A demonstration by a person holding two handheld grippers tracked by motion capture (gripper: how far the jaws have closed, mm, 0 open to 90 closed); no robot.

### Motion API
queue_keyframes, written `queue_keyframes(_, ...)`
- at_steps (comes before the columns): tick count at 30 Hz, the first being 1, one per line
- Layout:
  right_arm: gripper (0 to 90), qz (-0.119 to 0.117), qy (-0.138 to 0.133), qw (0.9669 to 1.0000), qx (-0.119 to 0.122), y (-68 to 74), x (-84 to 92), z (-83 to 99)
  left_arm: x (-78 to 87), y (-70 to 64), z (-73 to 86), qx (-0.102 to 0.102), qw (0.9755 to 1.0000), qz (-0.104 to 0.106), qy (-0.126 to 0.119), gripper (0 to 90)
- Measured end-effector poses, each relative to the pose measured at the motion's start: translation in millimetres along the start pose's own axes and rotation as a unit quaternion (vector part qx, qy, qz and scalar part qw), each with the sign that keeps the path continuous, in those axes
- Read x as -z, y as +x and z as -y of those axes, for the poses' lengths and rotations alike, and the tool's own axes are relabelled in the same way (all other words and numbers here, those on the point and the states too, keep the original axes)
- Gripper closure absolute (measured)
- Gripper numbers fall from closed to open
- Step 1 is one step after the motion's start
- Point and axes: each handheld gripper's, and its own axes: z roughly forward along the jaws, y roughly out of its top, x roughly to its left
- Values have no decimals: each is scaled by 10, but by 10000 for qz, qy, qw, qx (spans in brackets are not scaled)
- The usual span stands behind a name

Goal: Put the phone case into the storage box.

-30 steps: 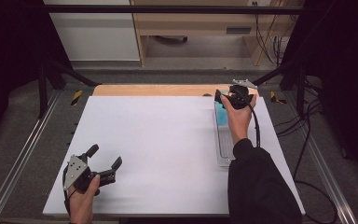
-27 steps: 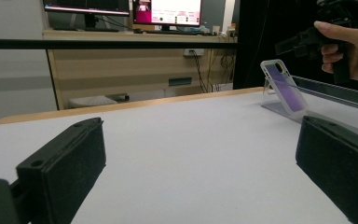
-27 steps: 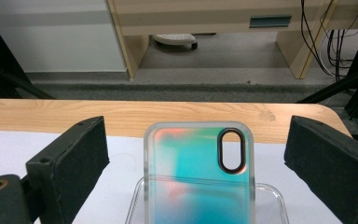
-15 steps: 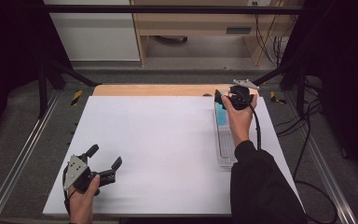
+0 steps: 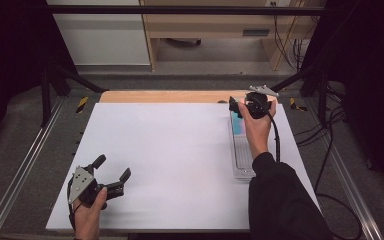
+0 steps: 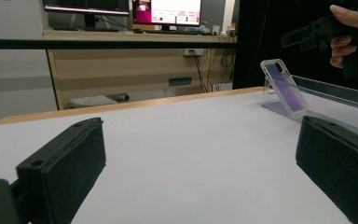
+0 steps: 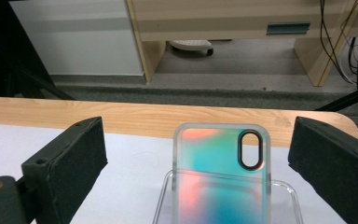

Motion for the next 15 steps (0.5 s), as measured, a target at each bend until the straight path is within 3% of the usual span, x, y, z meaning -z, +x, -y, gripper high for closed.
queue_keyframes(15, 45, -335, 28, 9994, -70, 47, 139, -2, -1, -4, 0, -17, 10000, 7, 14, 9)
